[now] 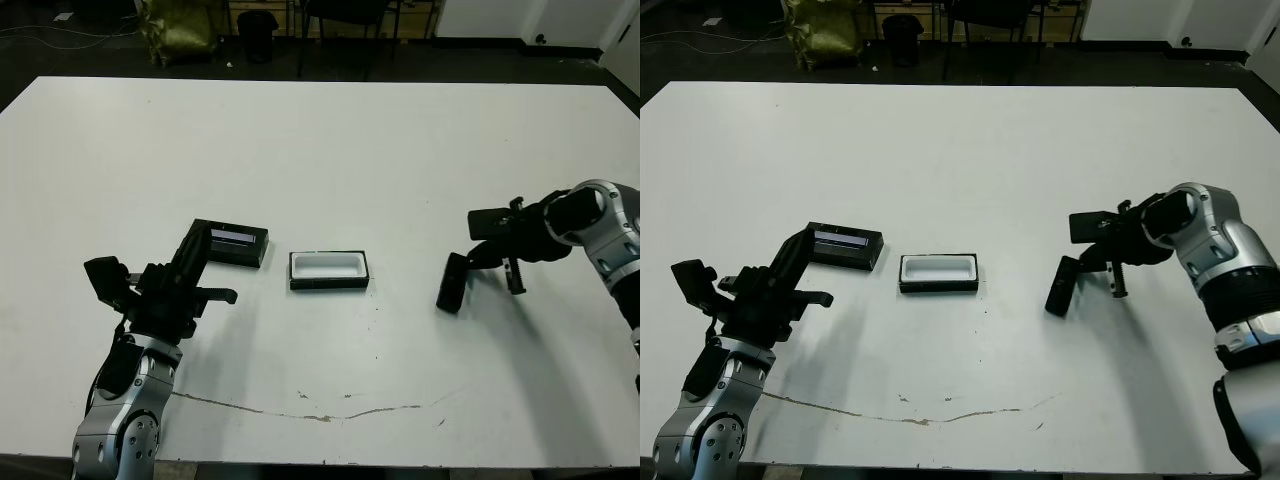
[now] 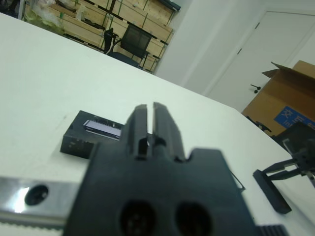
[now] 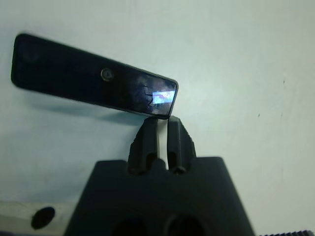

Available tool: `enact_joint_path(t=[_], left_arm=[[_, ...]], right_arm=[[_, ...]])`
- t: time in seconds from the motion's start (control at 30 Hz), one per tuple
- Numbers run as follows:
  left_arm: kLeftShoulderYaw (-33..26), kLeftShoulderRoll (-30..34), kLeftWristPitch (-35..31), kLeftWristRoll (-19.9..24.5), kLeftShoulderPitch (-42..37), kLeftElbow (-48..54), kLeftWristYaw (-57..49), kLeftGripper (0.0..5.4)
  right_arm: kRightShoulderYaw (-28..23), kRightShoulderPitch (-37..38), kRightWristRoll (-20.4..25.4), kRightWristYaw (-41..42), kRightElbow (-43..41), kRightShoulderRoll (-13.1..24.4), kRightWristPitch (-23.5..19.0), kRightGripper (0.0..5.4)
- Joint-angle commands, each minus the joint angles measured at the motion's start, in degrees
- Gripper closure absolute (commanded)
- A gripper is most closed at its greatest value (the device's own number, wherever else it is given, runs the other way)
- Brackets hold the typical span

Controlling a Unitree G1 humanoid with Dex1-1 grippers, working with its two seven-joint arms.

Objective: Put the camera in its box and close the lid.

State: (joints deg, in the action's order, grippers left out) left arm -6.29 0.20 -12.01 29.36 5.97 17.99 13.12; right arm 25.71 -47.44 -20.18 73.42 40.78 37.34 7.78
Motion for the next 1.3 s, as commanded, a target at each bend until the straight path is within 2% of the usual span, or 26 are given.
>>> enact_joint_path(t=[0.03,0.2,0.33,0.53,0.7,1.03,1.3], left_arm=[[-0.1,0.2,-0.7,-0.3,0.9,-0.4,-0.6,5.37],[0.2,0.3,-0.7,-0.9,1.0,-0.1,-1.1,5.37],[0.2,0.2,-0.4,-0.6,1.1,-0.3,-1.0,5.37],[0.4,0.2,-0.3,-0.9,1.2,-0.3,-1.4,5.37],[0.4,0.1,-0.2,-0.6,1.3,-0.3,-1.1,5.37],[0.4,0.2,0.1,-1.0,1.3,-0.5,-1.0,5.37],[0.6,0.2,0.1,-1.2,1.2,-0.7,-1.1,5.37]], right_arm=[[1.1,1.1,-0.3,-1.0,2.1,-1.7,3.0,5.40],[2.3,-0.5,-2.1,-2.5,4.8,-4.1,1.7,5.40],[2.3,-1.1,-1.2,-2.2,6.3,-5.7,4.6,5.40],[2.7,-1.9,-1.7,-2.7,6.9,-7.5,2.2,5.40],[2.0,-1.8,-0.4,-2.9,7.7,-8.7,3.3,5.40],[2.1,-1.9,0.4,-2.2,7.9,-9.4,5.5,5.40],[1.7,-1.5,2.2,-0.5,6.9,-9.3,5.0,5.40]])
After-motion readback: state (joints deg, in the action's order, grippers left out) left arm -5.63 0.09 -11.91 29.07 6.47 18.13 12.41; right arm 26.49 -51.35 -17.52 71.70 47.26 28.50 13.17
